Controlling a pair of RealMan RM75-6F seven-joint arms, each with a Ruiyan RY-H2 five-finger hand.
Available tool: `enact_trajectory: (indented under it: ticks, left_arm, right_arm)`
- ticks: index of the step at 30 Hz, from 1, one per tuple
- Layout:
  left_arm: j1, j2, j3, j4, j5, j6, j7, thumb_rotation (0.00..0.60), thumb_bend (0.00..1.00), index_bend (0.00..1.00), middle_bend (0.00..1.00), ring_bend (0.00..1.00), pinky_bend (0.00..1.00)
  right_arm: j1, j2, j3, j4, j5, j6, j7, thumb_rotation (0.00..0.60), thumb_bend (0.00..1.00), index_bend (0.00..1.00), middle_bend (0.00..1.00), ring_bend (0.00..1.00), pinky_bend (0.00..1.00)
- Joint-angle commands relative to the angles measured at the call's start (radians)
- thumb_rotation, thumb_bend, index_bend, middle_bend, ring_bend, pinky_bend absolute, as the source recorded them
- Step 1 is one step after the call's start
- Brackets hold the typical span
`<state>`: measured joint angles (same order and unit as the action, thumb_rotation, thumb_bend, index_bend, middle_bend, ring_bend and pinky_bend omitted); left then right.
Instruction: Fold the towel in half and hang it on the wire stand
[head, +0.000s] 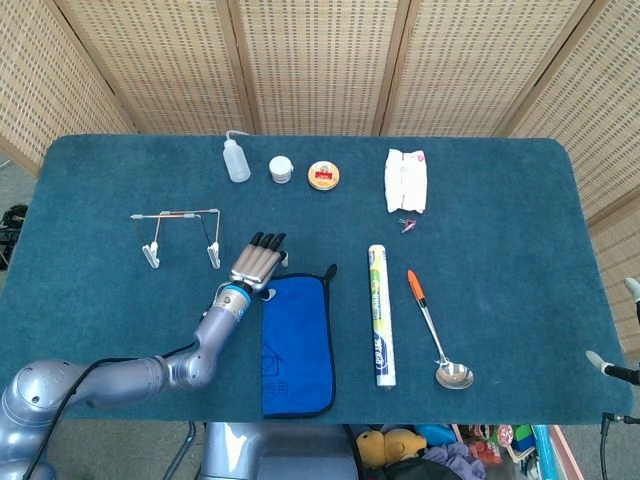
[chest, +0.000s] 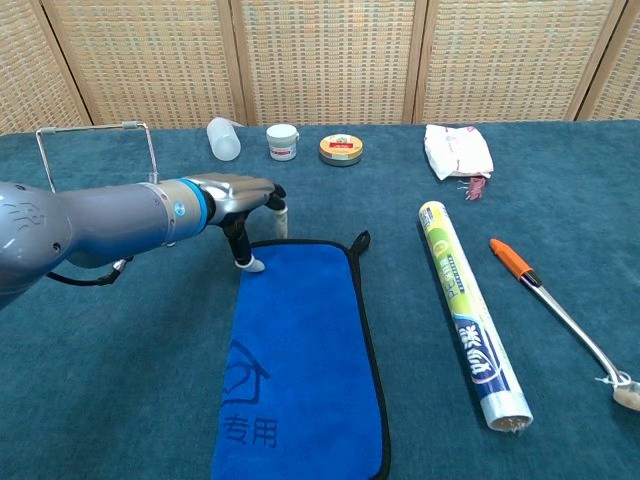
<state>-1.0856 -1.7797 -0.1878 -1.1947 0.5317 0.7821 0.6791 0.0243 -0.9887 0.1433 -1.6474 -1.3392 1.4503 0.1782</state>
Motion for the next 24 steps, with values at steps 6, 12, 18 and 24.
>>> enact_trajectory:
  ticks: [6, 12, 18, 24]
  left_arm:
    - [-0.008, 0.002, 0.007, -0.005, -0.025, -0.005, 0.002, 0.600, 0.30, 0.35, 0.00, 0.00, 0.00]
    - [-0.010, -0.001, 0.015, -0.005, -0.038, -0.008, 0.002, 0.600, 0.30, 0.37, 0.00, 0.00, 0.00]
    - [-0.012, 0.008, 0.019, -0.023, -0.056, -0.002, 0.002, 0.600, 0.30, 0.50, 0.00, 0.00, 0.00]
    - [-0.015, 0.015, 0.028, -0.037, -0.065, 0.006, 0.009, 0.600, 0.30, 0.51, 0.00, 0.00, 0.00]
  right_arm:
    - [0.001, 0.000, 0.000, -0.001, -0.001, -0.001, 0.000, 0.600, 0.00, 0.00, 0.00, 0.00, 0.00]
    - [0.000, 0.001, -0.001, -0.002, -0.003, 0.001, 0.000, 0.600, 0.00, 0.00, 0.00, 0.00, 0.00]
    - [0.000, 0.002, -0.002, -0.003, -0.005, 0.002, 0.002, 0.600, 0.00, 0.00, 0.00, 0.00, 0.00]
    - [-0.001, 0.002, -0.002, -0.004, -0.007, 0.006, 0.003, 0.600, 0.00, 0.00, 0.00, 0.00, 0.00]
